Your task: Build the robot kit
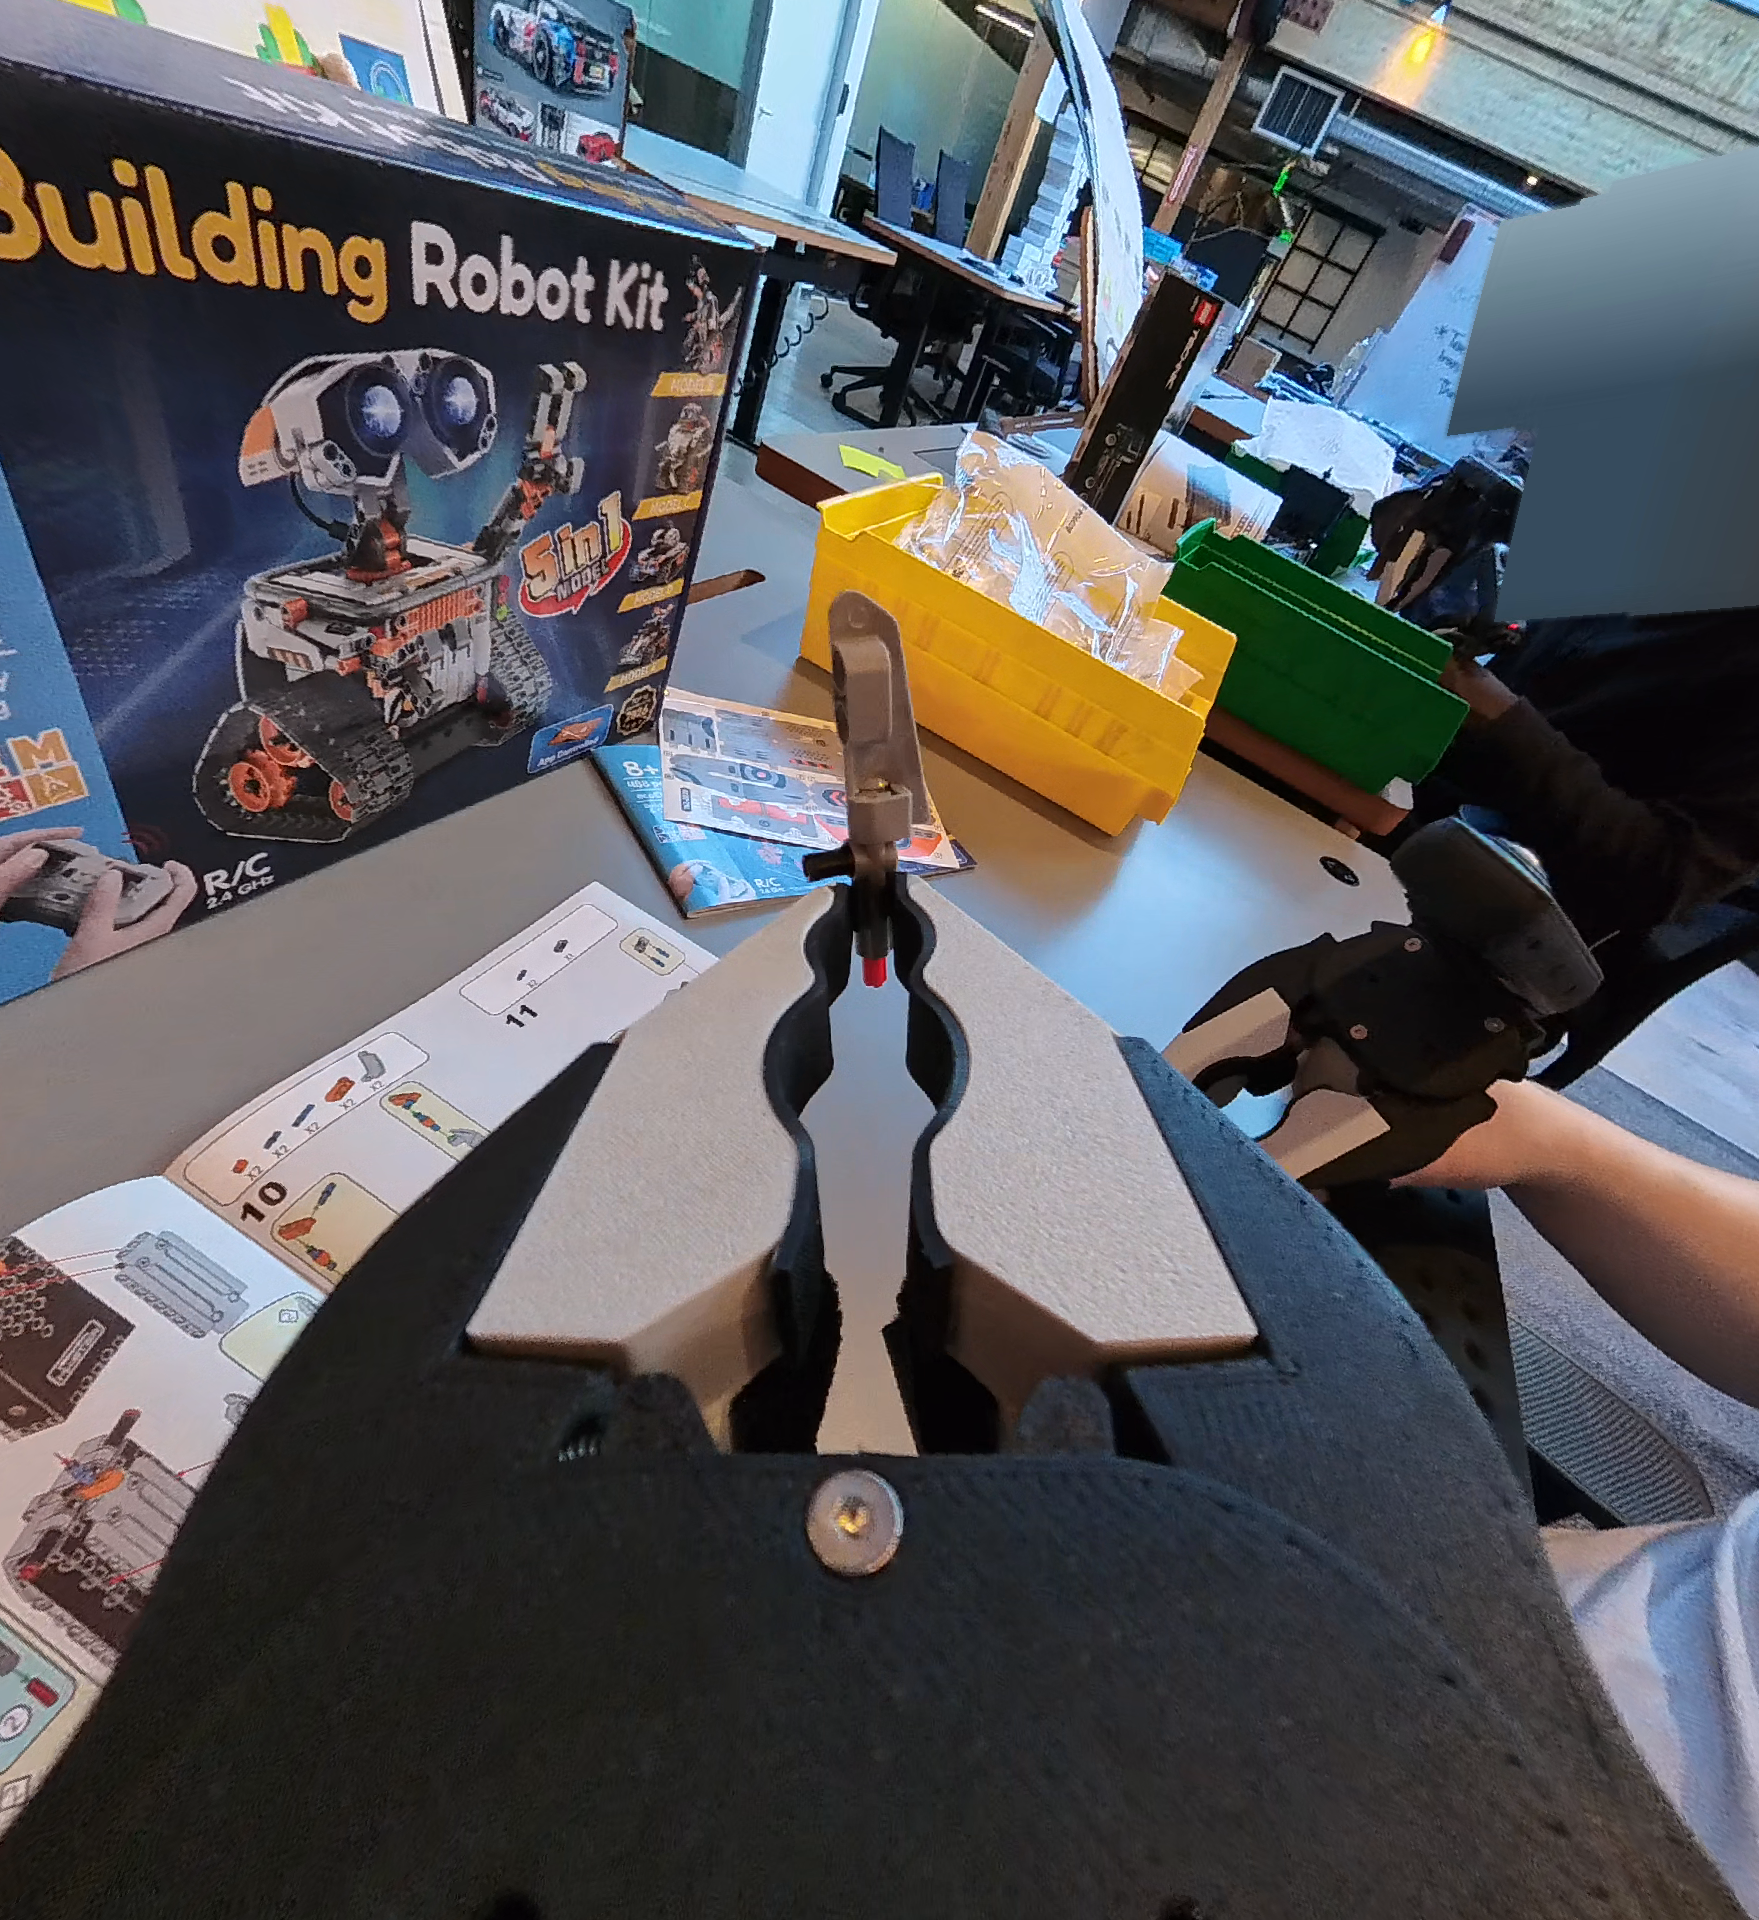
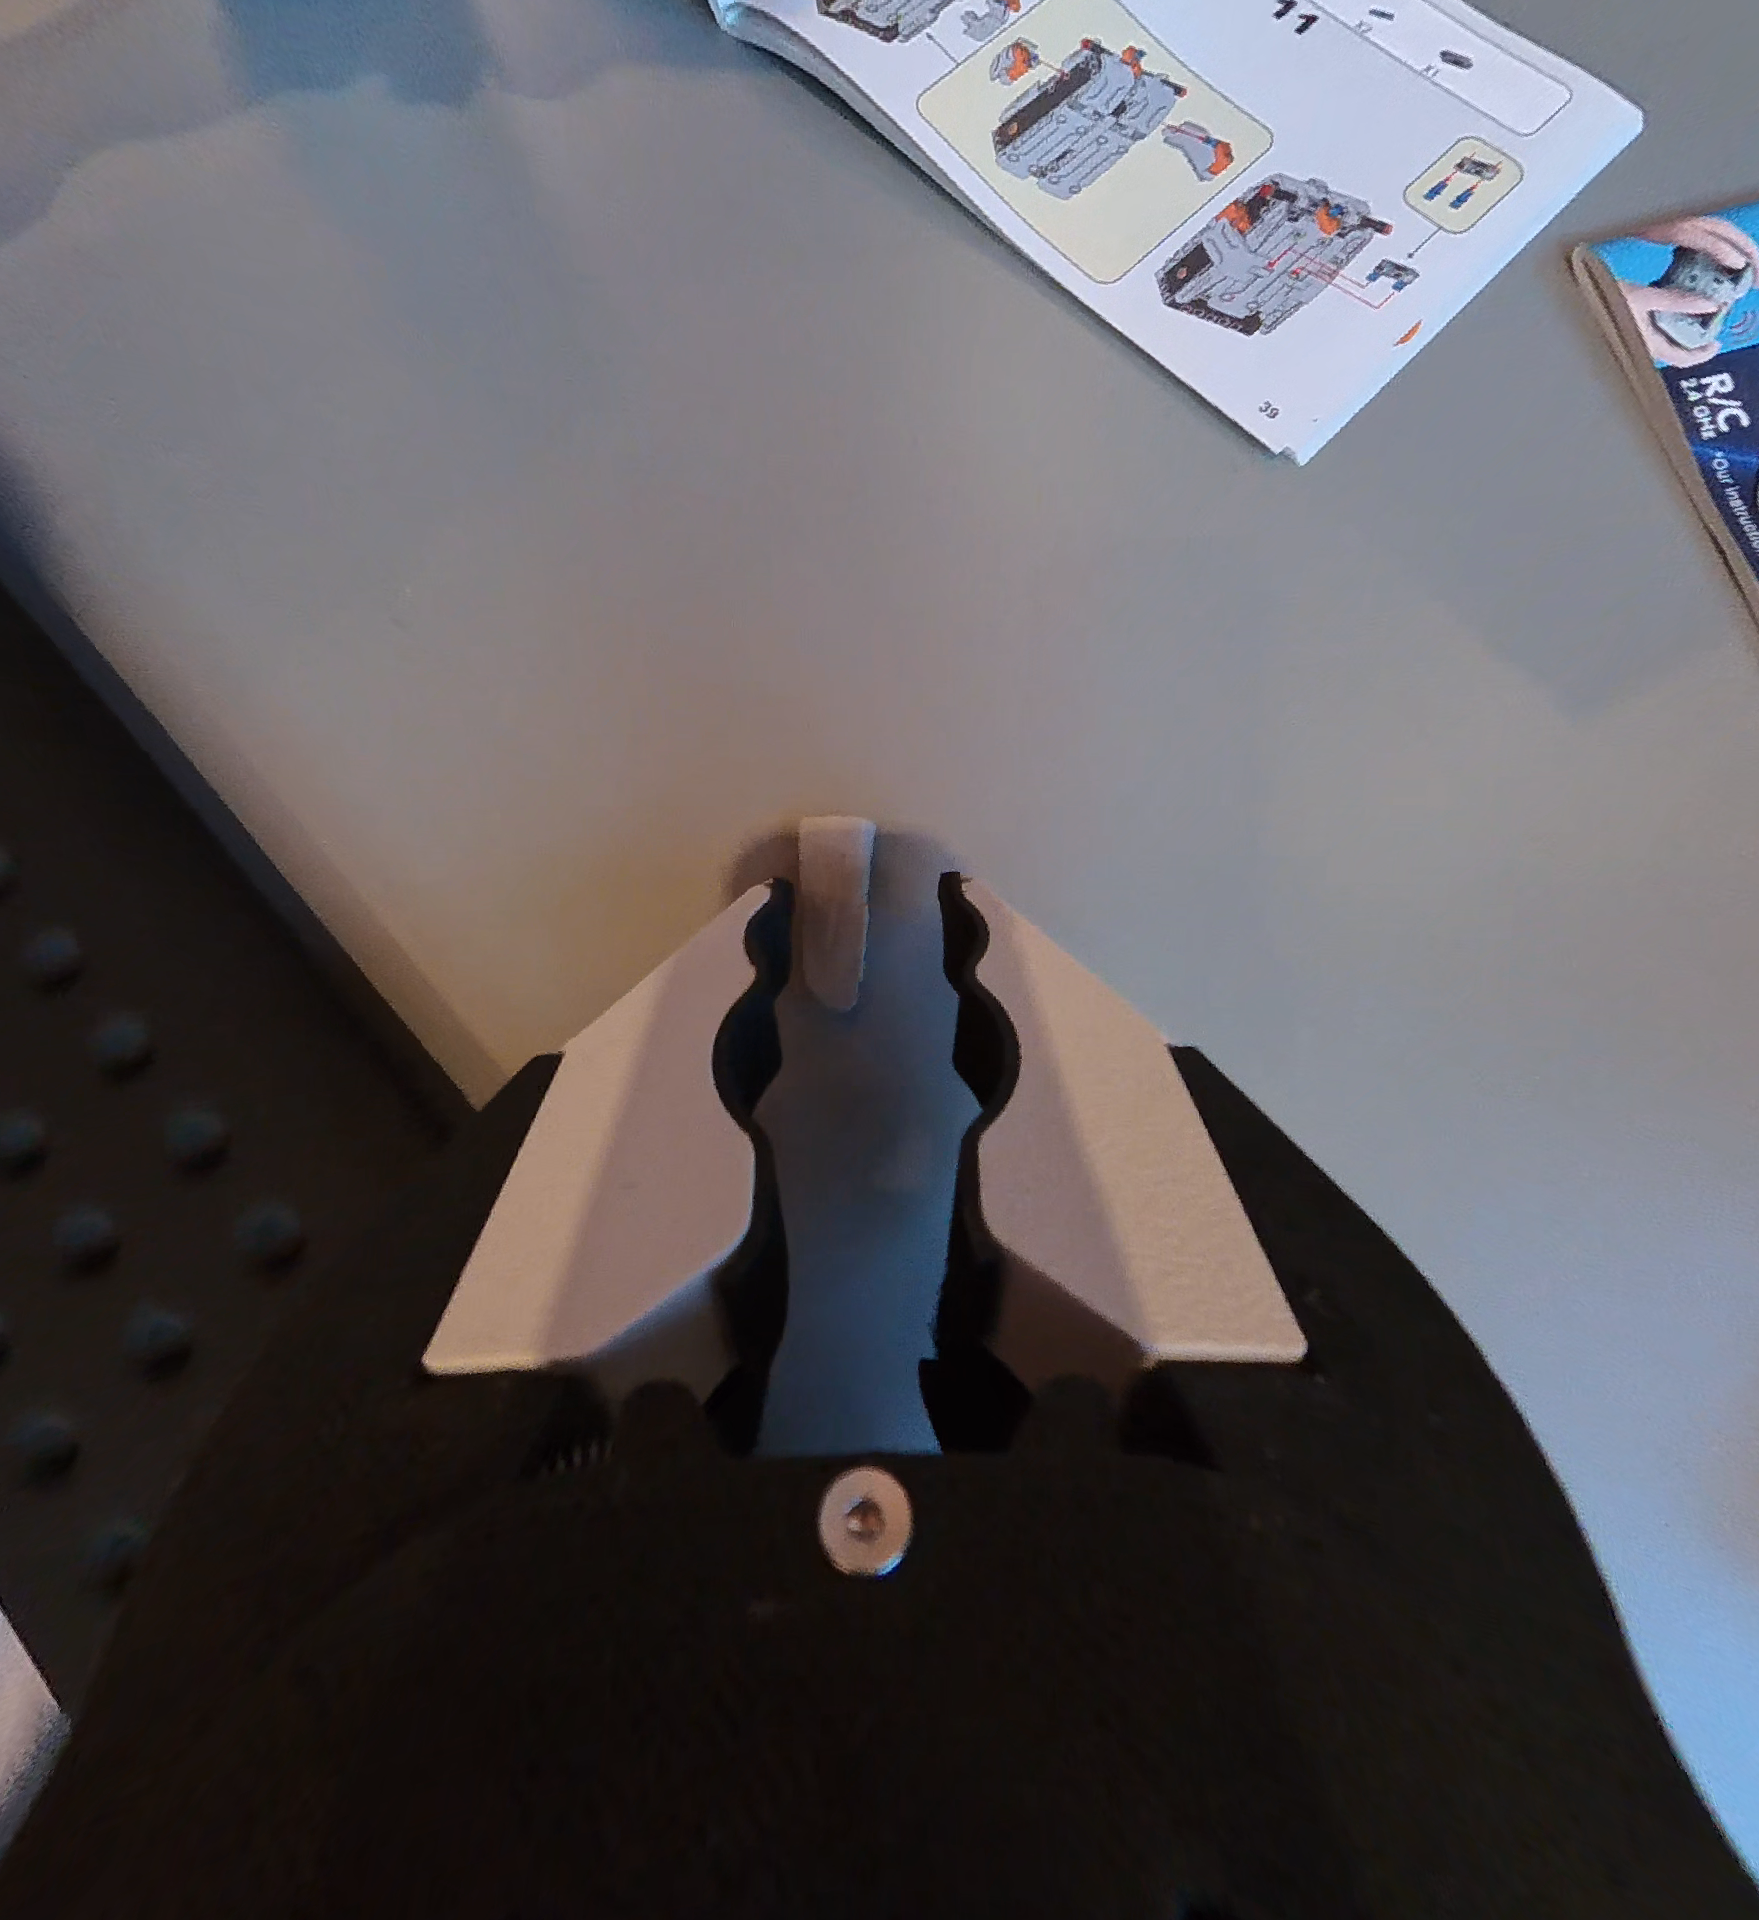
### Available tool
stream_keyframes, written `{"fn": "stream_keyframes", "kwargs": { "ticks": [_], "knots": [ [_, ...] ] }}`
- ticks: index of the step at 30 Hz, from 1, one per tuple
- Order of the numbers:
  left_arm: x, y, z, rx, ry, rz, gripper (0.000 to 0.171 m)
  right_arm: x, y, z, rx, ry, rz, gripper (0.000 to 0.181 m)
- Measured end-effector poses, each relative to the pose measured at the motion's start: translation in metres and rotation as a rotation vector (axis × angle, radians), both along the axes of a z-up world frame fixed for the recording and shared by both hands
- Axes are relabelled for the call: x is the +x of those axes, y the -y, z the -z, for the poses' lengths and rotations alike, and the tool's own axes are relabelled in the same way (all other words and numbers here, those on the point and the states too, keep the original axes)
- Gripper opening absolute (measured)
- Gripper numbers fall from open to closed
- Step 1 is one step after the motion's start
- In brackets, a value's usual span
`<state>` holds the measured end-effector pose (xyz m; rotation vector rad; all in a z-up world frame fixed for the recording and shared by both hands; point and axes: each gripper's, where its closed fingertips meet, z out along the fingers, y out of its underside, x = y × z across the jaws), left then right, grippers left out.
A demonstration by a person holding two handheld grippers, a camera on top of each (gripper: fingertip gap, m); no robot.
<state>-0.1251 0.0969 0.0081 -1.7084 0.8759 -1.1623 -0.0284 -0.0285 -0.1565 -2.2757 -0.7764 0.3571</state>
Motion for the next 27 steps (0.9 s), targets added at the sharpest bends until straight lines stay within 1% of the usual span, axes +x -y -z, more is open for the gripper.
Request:
{"fn": "stream_keyframes", "kwargs": {
  "ticks": [4,10,13,14,18,20,22,24,25,27],
  "knots": [
    [0.001,0.001,0.000,-0.014,0.010,0.013,0.005,0.000,0.000,0.001,-0.002,-0.001,0.001,0.027],
    [0.003,0.001,0.003,-0.027,0.006,0.020,0.005,-0.002,0.002,0.008,-0.024,0.044,-0.023,0.025],
    [0.004,0.002,0.004,-0.031,0.003,0.025,0.005,-0.003,0.001,0.007,-0.024,0.044,-0.028,0.018],
    [0.004,0.001,0.005,-0.030,0.002,0.023,0.005,-0.004,0.002,0.007,-0.026,0.039,-0.036,0.013],
    [0.003,-0.001,0.006,-0.032,0.000,0.015,0.005,-0.007,0.000,0.007,-0.027,0.037,-0.053,0.013],
    [0.001,-0.003,0.006,-0.032,0.003,0.005,0.005,-0.013,-0.005,0.006,-0.017,0.032,-0.093,0.012],
    [-0.002,-0.006,0.006,-0.030,0.010,-0.017,0.005,-0.025,-0.017,0.002,0.014,-0.001,-0.152,0.012],
    [-0.005,-0.010,0.007,-0.026,0.014,-0.039,0.005,-0.042,-0.036,-0.004,0.018,-0.080,-0.204,0.012],
    [-0.005,-0.013,0.007,-0.022,0.018,-0.051,0.005,-0.049,-0.046,-0.010,0.005,-0.133,-0.218,0.012],
    [-0.006,-0.015,0.009,-0.030,0.022,-0.060,0.005,-0.067,-0.064,-0.033,0.006,-0.289,-0.259,0.012]
  ]
}}
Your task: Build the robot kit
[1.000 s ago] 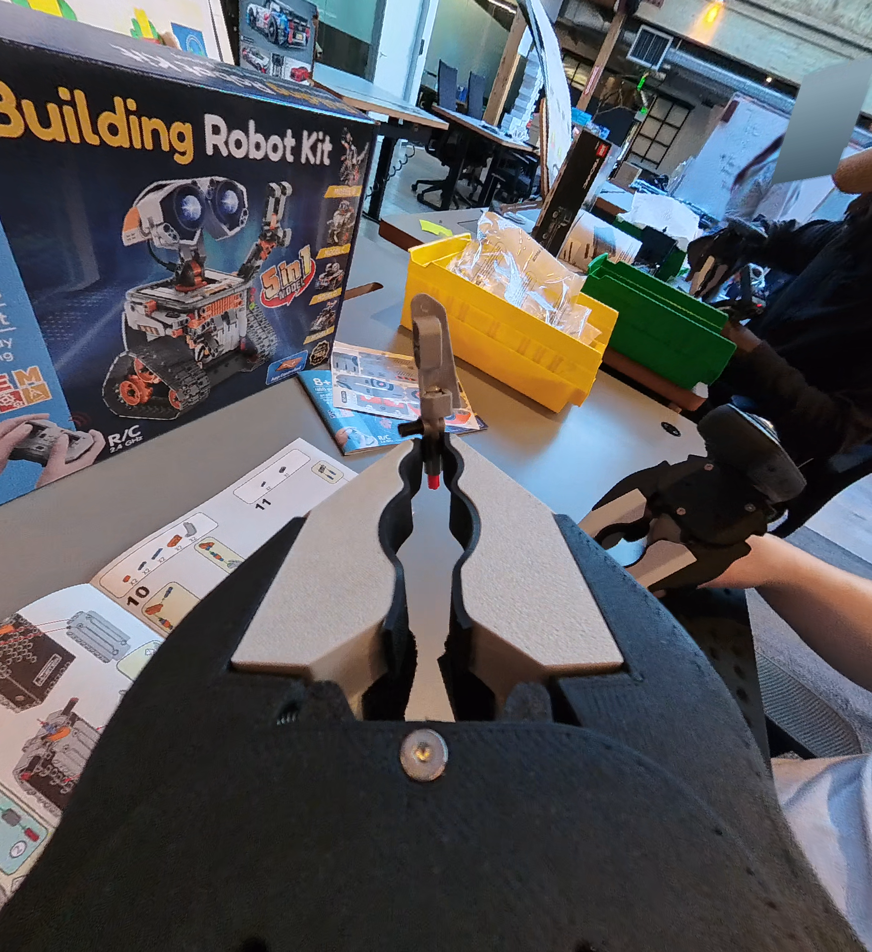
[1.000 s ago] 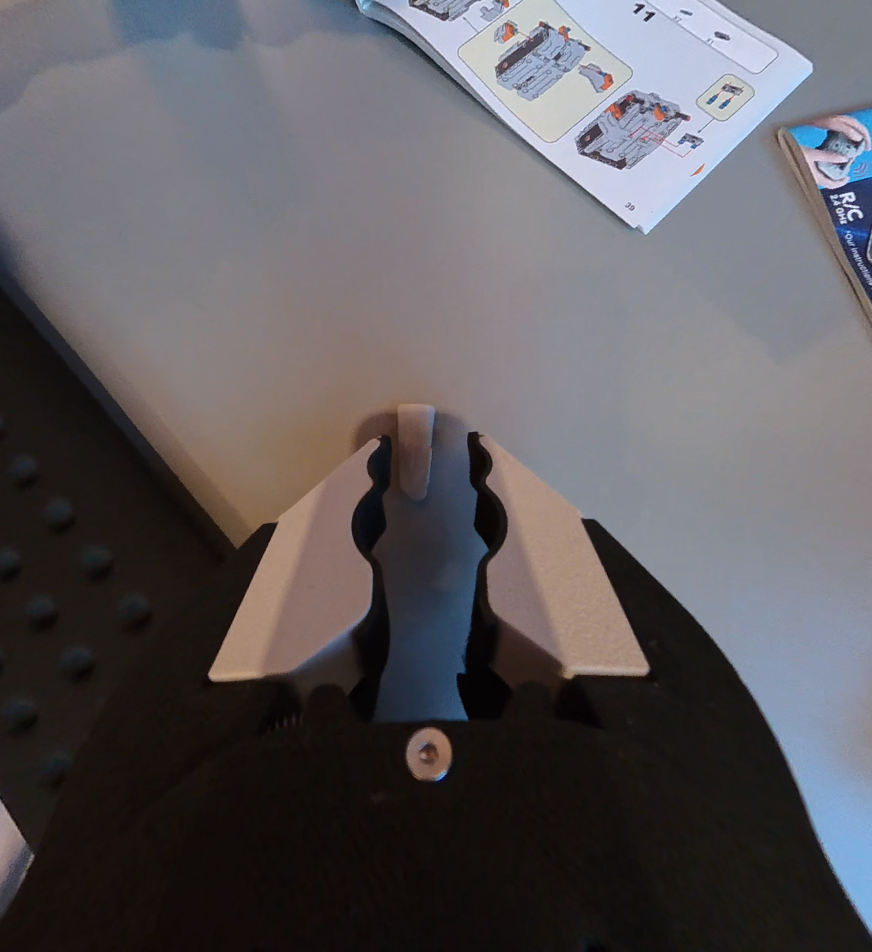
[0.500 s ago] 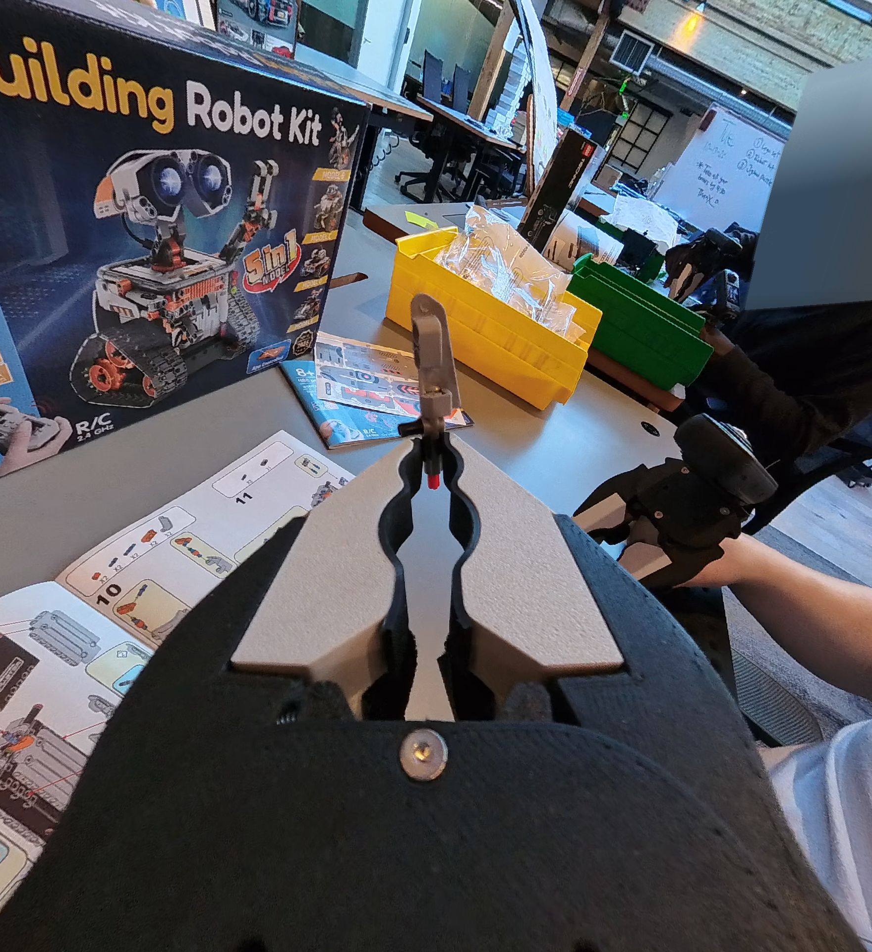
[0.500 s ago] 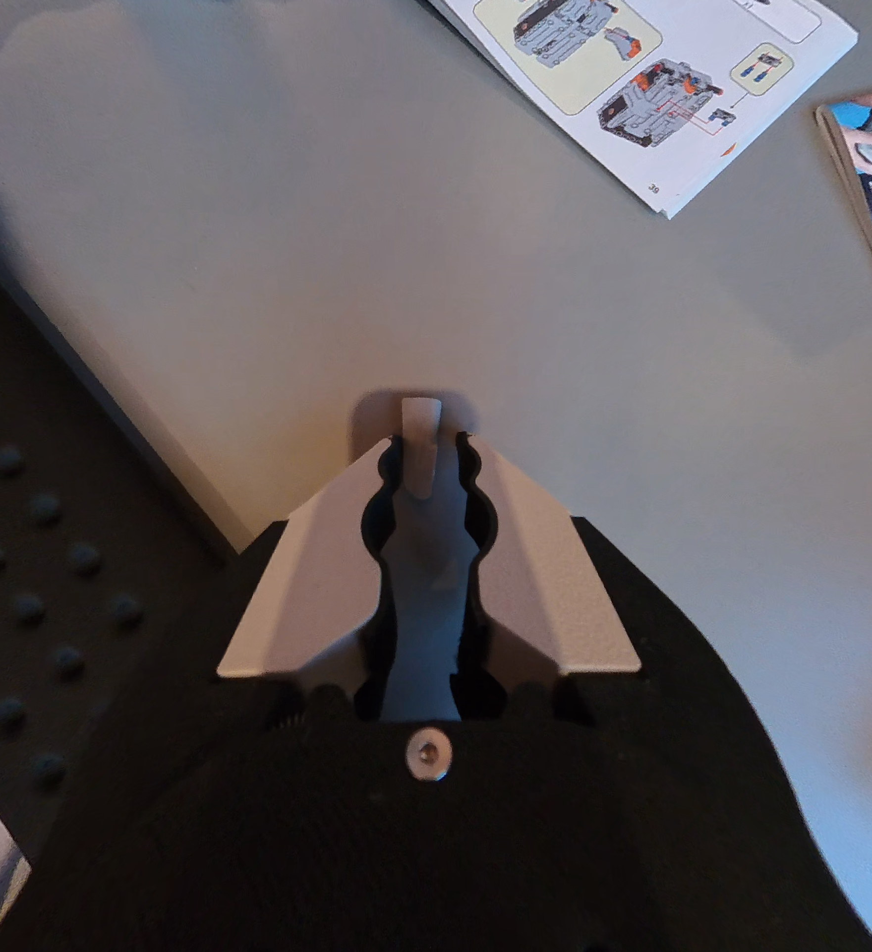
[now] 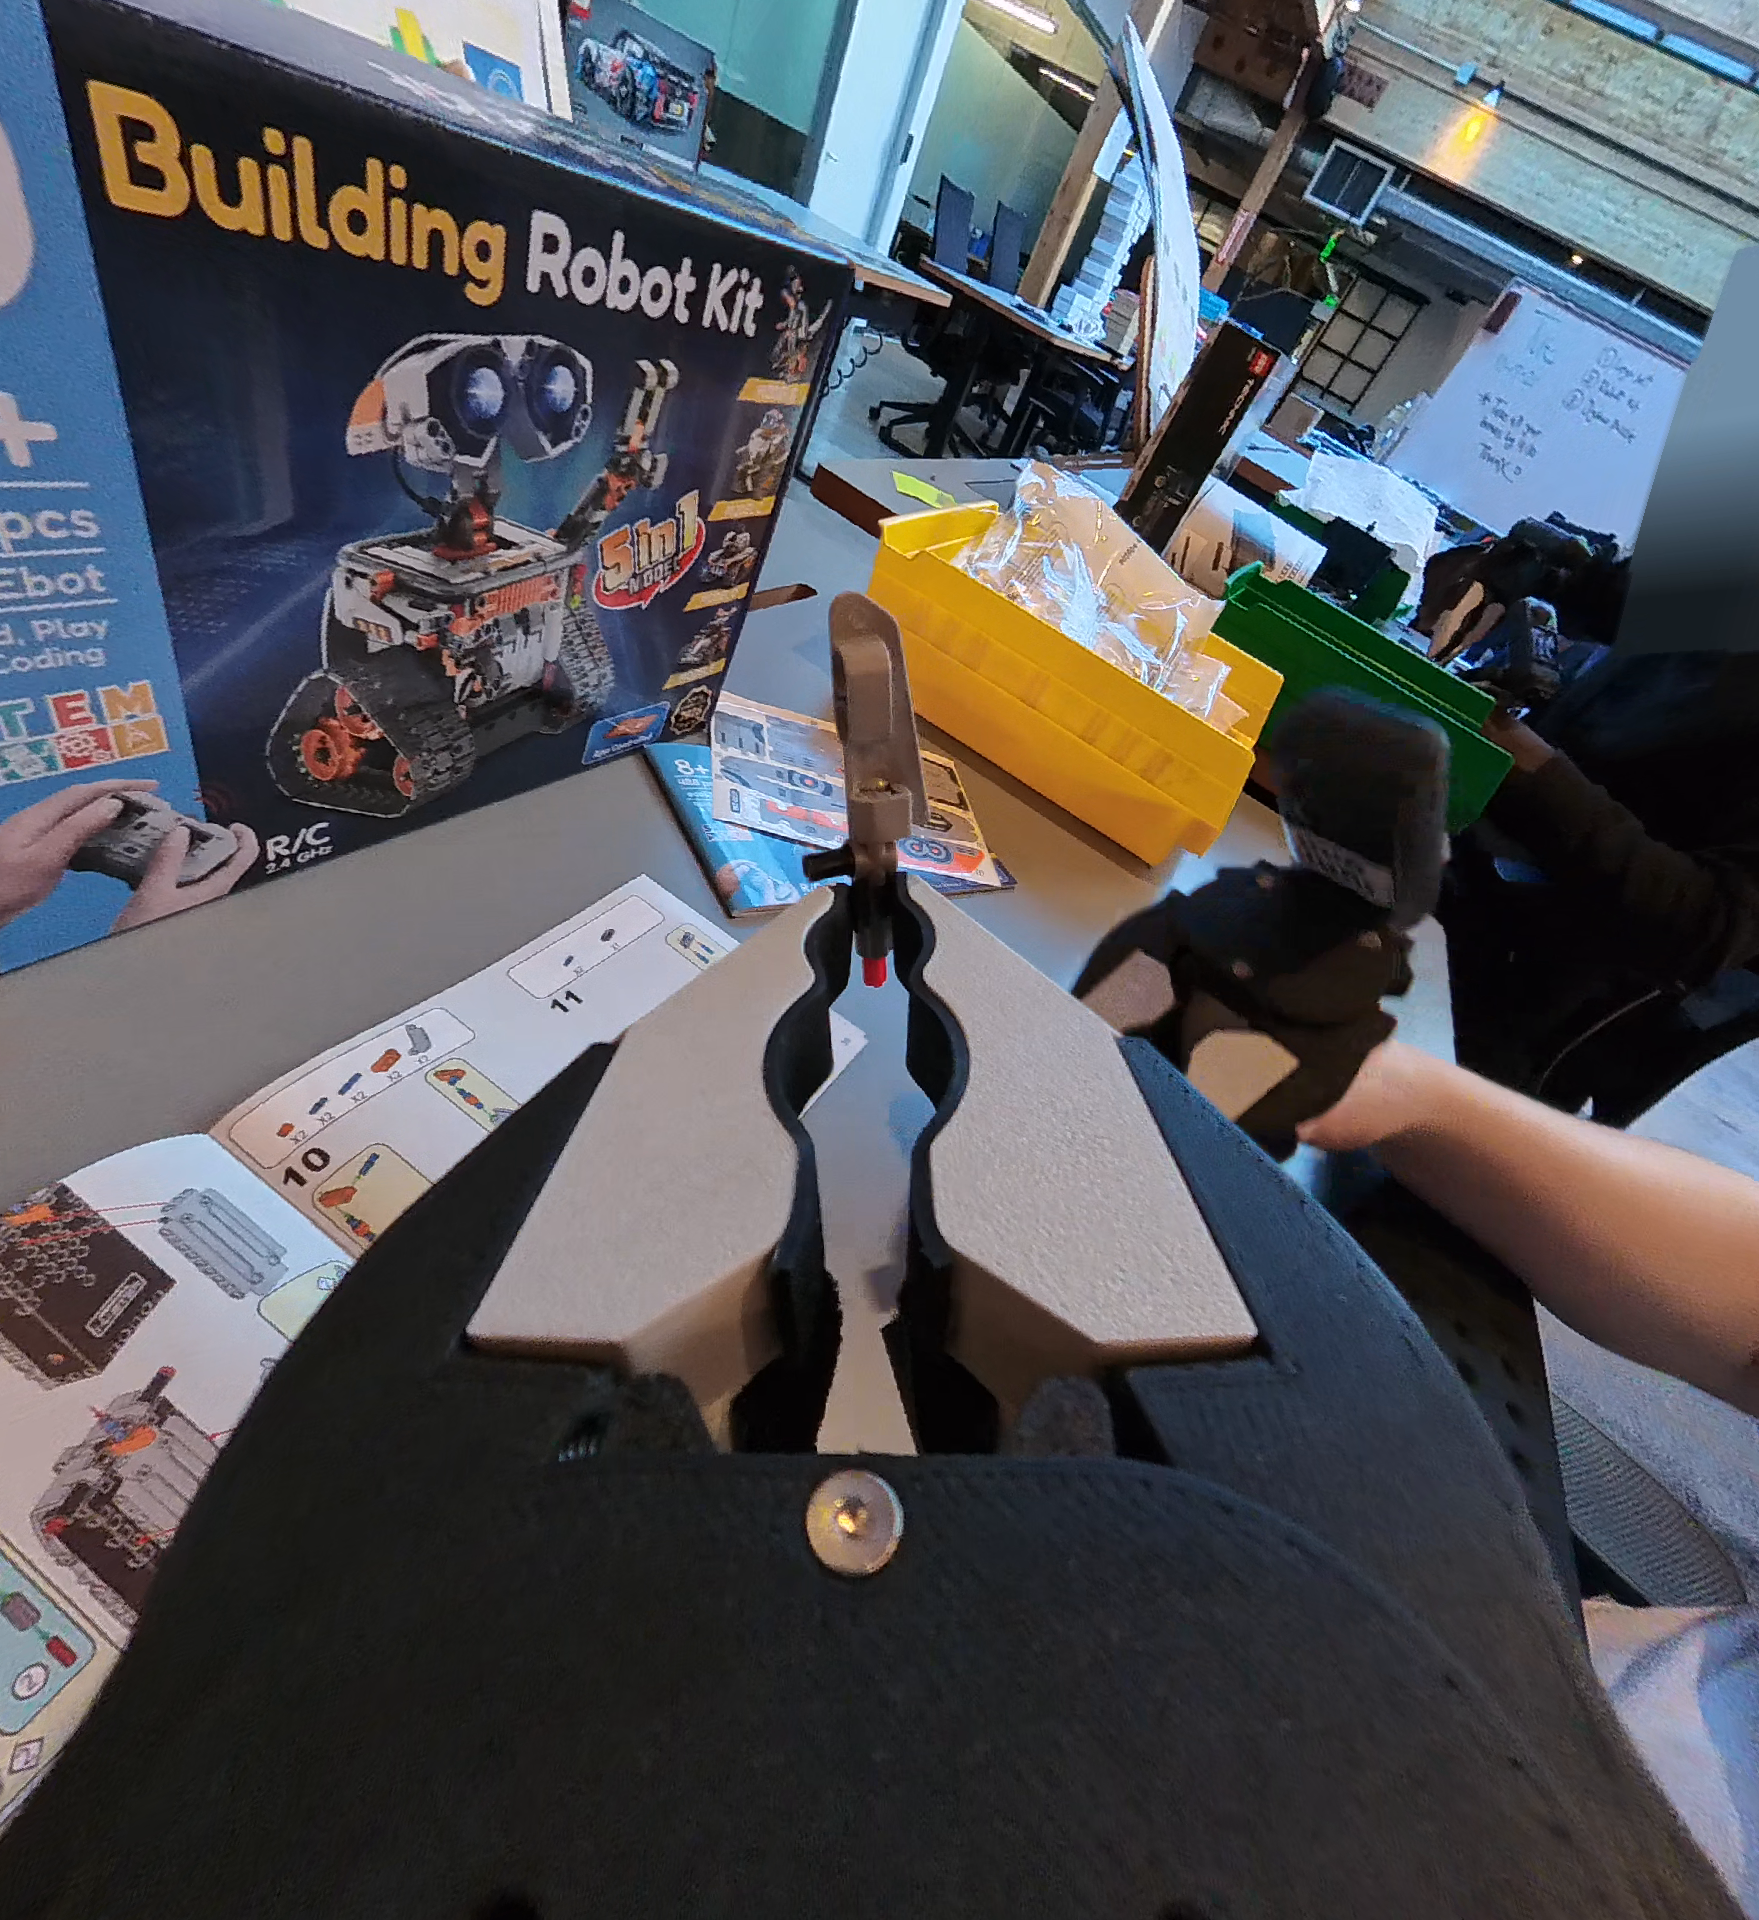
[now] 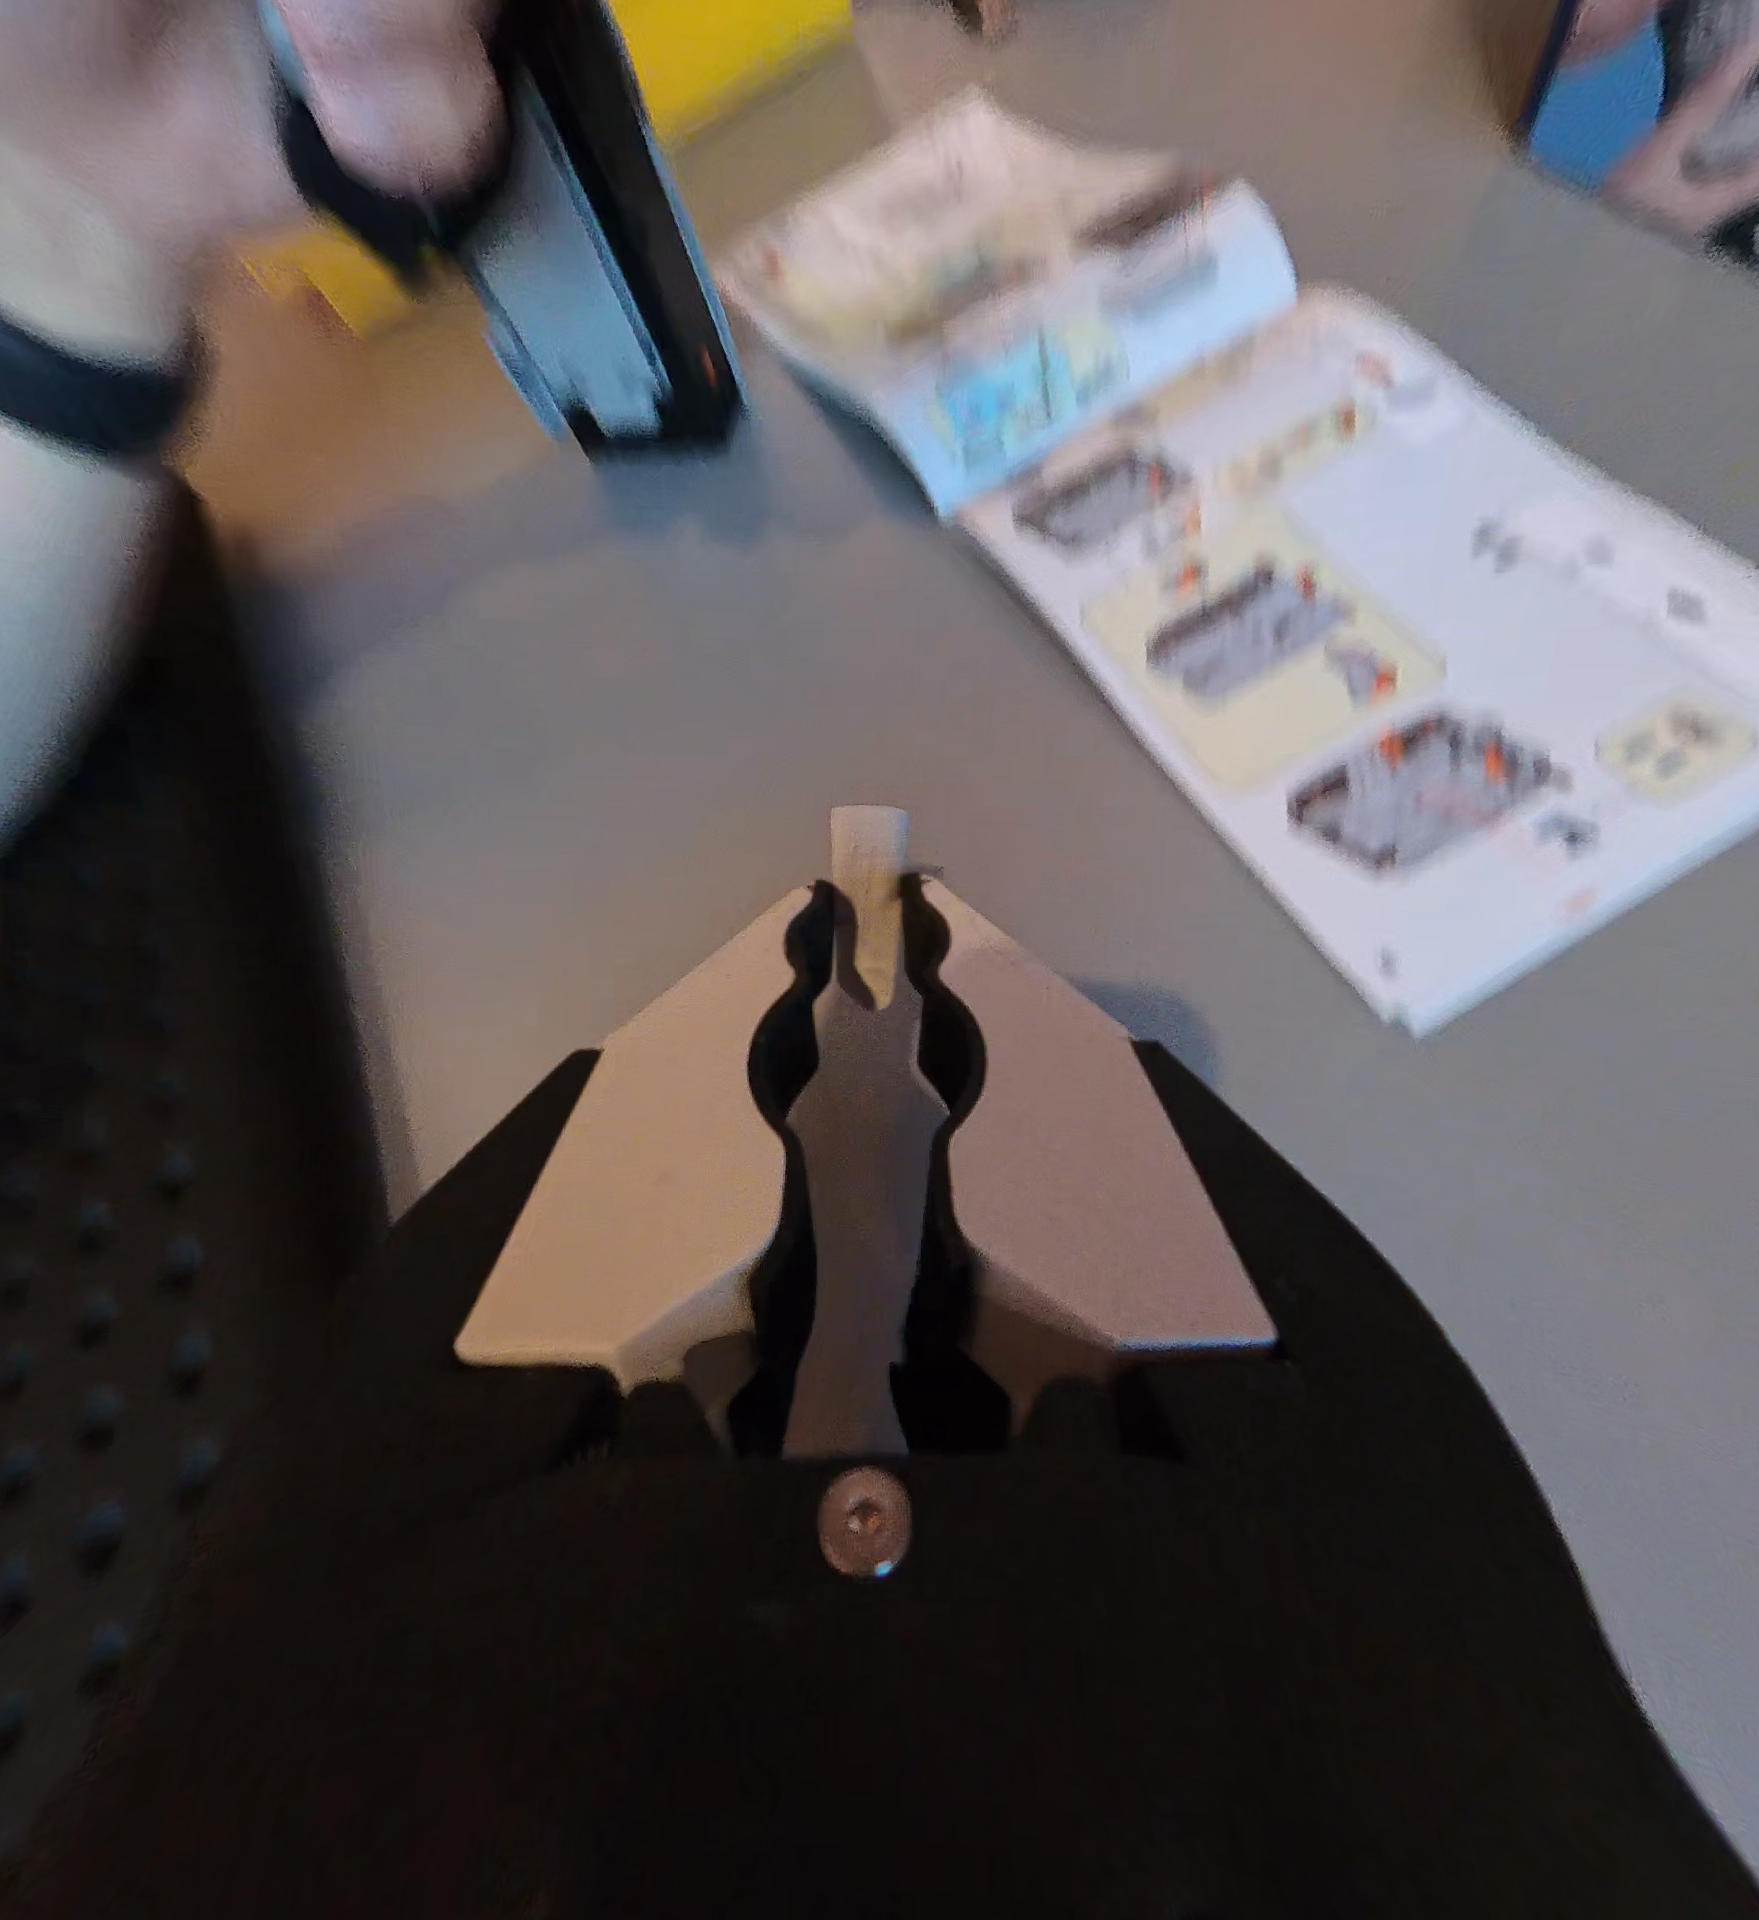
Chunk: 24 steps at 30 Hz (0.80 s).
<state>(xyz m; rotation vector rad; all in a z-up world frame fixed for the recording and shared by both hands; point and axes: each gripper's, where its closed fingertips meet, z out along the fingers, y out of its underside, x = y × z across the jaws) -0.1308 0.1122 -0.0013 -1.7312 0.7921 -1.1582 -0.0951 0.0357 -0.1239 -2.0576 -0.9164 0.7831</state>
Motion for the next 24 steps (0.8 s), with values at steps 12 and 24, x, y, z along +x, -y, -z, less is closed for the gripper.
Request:
{"fn": "stream_keyframes", "kwargs": {
  "ticks": [12,24],
  "knots": [
    [-0.006,-0.010,0.001,0.010,0.023,-0.054,0.005,-0.007,-0.089,-0.121,-0.058,-0.918,-0.095,0.011],
    [-0.004,-0.004,-0.009,-0.085,0.182,0.018,0.004,0.005,-0.065,-0.134,-0.319,-1.276,-0.210,0.011]
  ]
}}
